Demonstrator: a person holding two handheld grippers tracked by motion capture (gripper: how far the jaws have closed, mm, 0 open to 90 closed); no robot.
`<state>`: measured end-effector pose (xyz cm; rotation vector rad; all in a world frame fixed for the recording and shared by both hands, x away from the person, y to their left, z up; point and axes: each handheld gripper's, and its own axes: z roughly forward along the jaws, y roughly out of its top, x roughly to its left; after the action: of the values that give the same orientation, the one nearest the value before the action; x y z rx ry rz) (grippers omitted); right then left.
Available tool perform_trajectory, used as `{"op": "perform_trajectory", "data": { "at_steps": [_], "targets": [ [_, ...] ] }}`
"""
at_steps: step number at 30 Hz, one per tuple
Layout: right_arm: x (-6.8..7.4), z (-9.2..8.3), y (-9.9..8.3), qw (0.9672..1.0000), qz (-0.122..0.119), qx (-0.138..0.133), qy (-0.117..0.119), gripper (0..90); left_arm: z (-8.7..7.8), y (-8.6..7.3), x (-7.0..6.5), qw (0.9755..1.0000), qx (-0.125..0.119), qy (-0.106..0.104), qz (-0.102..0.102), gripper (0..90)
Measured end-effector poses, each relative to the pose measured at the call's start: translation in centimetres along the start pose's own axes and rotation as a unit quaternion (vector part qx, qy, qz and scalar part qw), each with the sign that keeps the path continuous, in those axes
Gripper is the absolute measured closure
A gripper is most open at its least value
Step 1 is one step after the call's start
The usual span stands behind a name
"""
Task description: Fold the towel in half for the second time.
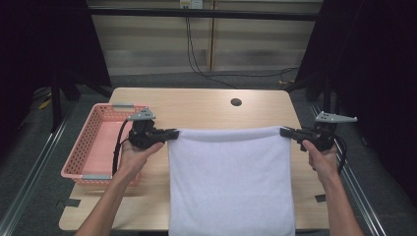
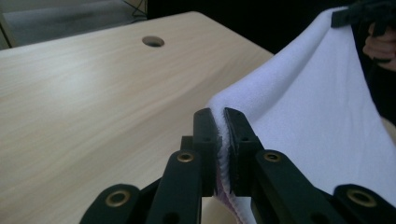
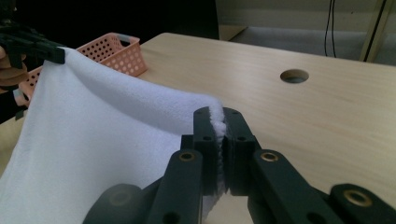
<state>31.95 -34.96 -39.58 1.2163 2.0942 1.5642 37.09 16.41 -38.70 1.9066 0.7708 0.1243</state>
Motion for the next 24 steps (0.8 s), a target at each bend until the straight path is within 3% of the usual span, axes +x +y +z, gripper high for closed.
{"op": "perform_trajectory", "data": {
  "at_steps": [4, 9, 11, 15, 20, 21, 24],
  "targets": [
    [-0.8, 0.7, 1.8, 1.0, 0.001, -0.008, -0.006, 86.1, 0.3, 1.9, 1.2, 0.9997, -0.013, 0.02, 0.006, 84.3],
    [-2.0, 2.3, 3.2, 0.9998, 0.007, -0.001, -0.02, 86.1, 1.5, 3.3, 2.2, 0.9988, -0.009, 0.047, 0.012, 84.3],
    [-2.6, 3.0, 3.6, 0.9995, 0.014, -0.002, -0.029, 86.2, 1.9, 3.6, 2.4, 0.9988, -0.017, 0.047, 0.005, 84.2],
    [-3.4, 3.4, 4.3, 0.9992, 0.014, -0.003, -0.036, 86.2, 2.0, 3.8, 2.4, 0.9984, -0.02, 0.051, 0.014, 84.2],
    [-2.1, 2.2, 3.8, 0.9999, -0.005, -0.001, -0.015, 86.2, 1.1, 2.5, 1.8, 0.9988, -0.023, 0.039, 0.02, 84.1],
    [-1.7, 1.9, 3.5, 0.9999, -0.011, 0.005, -0.01, 86.1, 0.9, 2.1, 1.4, 0.9992, -0.021, 0.031, 0.014, 84.1],
    [-0.6, 1.0, 2.0, 0.9993, -0.027, 0.026, 0.002, 86.1, -0.1, 0.9, -1.2, 0.999, -0.029, 0.017, 0.028, 84.2]
  ]
}}
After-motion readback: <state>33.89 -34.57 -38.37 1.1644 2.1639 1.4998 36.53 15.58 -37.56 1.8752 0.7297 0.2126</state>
